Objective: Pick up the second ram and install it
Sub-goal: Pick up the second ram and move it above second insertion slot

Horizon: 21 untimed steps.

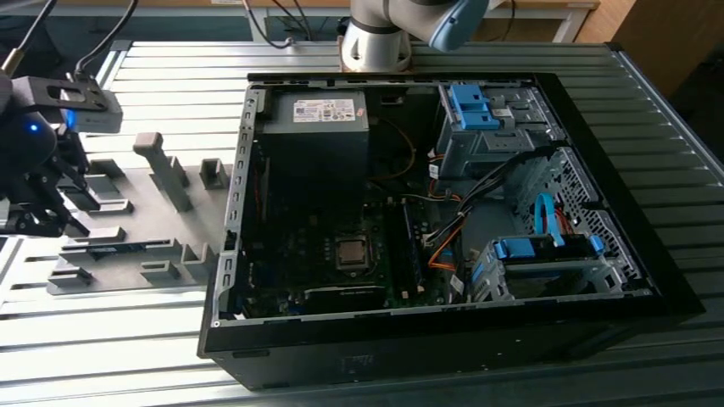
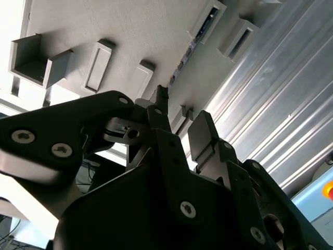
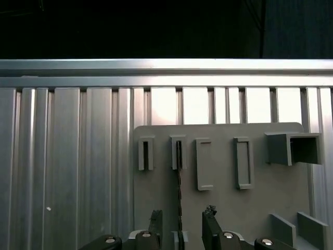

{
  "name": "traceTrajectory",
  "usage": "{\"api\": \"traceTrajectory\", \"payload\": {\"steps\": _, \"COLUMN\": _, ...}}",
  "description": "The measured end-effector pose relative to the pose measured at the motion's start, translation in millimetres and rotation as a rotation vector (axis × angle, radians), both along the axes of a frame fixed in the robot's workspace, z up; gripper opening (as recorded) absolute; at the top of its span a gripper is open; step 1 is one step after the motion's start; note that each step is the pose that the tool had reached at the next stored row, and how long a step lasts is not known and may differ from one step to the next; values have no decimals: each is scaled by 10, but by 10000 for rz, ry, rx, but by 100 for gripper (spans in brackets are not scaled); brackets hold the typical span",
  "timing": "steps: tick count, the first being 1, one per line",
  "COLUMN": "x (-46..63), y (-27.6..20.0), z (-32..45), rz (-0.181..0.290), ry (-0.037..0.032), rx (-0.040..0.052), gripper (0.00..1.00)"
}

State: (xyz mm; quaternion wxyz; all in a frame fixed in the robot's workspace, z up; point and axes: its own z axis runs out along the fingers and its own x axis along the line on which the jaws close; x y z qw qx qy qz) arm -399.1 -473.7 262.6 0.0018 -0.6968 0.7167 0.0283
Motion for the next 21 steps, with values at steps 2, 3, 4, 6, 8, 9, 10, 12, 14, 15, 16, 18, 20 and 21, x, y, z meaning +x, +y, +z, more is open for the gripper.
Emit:
{"api": "traceTrajectory", "payload": {"steps": 2, "x": 0, "y": -6, "z": -33, "rz": 1, "ry": -1, "rx": 0, "gripper": 43}}
{"api": "traceTrajectory", "payload": {"steps": 3, "x": -1, "y": -8, "z": -47, "rz": 1, "ry": -4, "rx": -1, "gripper": 43}}
{"api": "traceTrajectory", "payload": {"steps": 4, "x": -2, "y": -11, "z": -59, "rz": 2, "ry": -13, "rx": -1, "gripper": 43}}
{"api": "traceTrajectory", "payload": {"steps": 6, "x": -5, "y": -15, "z": -81, "rz": 8, "ry": -42, "rx": 0, "gripper": 43}}
{"api": "traceTrajectory", "payload": {"steps": 8, "x": -6, "y": -15, "z": -107, "rz": 12, "ry": -73, "rx": 1, "gripper": 43}}
{"api": "traceTrajectory", "payload": {"steps": 9, "x": -7, "y": -15, "z": -120, "rz": 12, "ry": -81, "rx": 1, "gripper": 43}}
{"api": "traceTrajectory", "payload": {"steps": 10, "x": -7, "y": -15, "z": -134, "rz": 11, "ry": -85, "rx": 0, "gripper": 43}}
{"api": "traceTrajectory", "payload": {"steps": 12, "x": -7, "y": -15, "z": -169, "rz": 15, "ry": -86, "rx": 0, "gripper": 43}}
{"api": "traceTrajectory", "payload": {"steps": 14, "x": -8, "y": -15, "z": -205, "rz": 17, "ry": -86, "rx": -1, "gripper": 43}}
{"api": "traceTrajectory", "payload": {"steps": 15, "x": -8, "y": -15, "z": -223, "rz": 18, "ry": -86, "rx": -2, "gripper": 43}}
{"api": "traceTrajectory", "payload": {"steps": 16, "x": -7, "y": -15, "z": -242, "rz": 19, "ry": -87, "rx": -3, "gripper": 43}}
{"api": "traceTrajectory", "payload": {"steps": 18, "x": -7, "y": -15, "z": -278, "rz": 19, "ry": -87, "rx": -4, "gripper": 43}}
{"api": "traceTrajectory", "payload": {"steps": 20, "x": -7, "y": -15, "z": -315, "rz": 19, "ry": -87, "rx": -4, "gripper": 43}}
{"api": "traceTrajectory", "payload": {"steps": 21, "x": -8, "y": -14, "z": -326, "rz": 19, "ry": -87, "rx": -3, "gripper": 43}}
